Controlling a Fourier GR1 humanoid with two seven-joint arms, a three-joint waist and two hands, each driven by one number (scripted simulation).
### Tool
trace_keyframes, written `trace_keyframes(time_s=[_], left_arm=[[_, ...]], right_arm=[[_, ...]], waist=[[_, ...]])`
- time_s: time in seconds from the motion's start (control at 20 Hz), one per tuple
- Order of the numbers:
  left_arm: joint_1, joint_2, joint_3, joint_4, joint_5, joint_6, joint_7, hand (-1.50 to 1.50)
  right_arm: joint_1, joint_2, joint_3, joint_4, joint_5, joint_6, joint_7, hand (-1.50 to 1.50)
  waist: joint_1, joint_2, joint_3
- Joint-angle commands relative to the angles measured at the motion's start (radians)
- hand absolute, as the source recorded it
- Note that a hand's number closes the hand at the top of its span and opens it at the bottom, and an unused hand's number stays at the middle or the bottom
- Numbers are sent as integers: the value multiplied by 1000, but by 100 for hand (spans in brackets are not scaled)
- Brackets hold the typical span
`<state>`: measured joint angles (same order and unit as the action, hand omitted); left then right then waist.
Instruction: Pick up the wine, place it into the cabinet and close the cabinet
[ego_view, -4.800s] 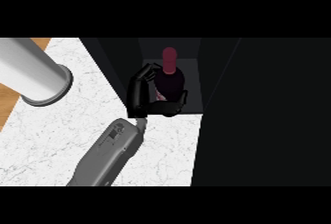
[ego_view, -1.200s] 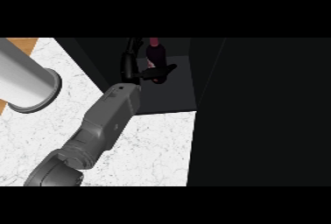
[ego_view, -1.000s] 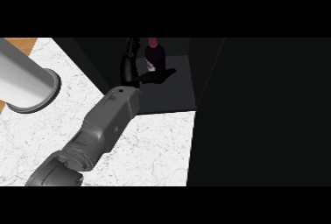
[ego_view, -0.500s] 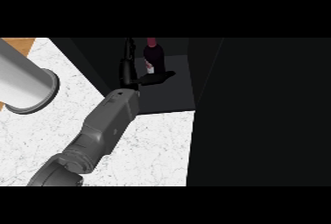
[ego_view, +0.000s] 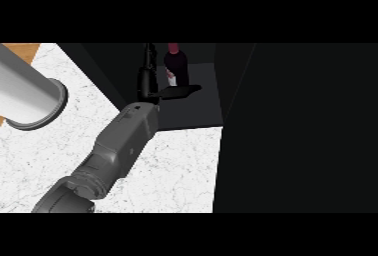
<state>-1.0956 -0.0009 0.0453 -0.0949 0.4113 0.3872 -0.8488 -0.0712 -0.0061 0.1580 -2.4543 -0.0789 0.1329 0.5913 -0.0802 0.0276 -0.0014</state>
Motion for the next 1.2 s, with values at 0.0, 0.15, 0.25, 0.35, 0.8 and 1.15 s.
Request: trace_keyframes(time_s=[0.0, 0.15, 0.25, 0.35, 0.8, 1.15], left_arm=[[5, 1, -4, 6, -10, -19, 6, -150], [15, 50, 5, 4, -4, -111, 15, -150], [22, 1, 1, 4, 2, -84, 10, -150], [45, 9, 1, -4, -4, -116, 7, -150], [51, 1, -4, -28, 87, -154, -38, -150], [127, 1, -121, -84, 160, -179, -13, -150]], right_arm=[[43, -10, -1, -81, -42, 9, 26, -150], [10, 5, 6, -34, -8, 0, -6, -150], [-56, 6, -3, 9, 2, -42, 23, -150], [25, -9, -6, -1, 5, 8, -18, -150], [-8, -3, -23, -46, -49, -16, 32, -150], [-54, 5, 9, 6, 8, -47, 37, -150]], waist=[[10, -6, 0], [10, 0, 0], [23, -6, 0], [36, -11, 1], [13, -13, 0], [28, -25, 1]])
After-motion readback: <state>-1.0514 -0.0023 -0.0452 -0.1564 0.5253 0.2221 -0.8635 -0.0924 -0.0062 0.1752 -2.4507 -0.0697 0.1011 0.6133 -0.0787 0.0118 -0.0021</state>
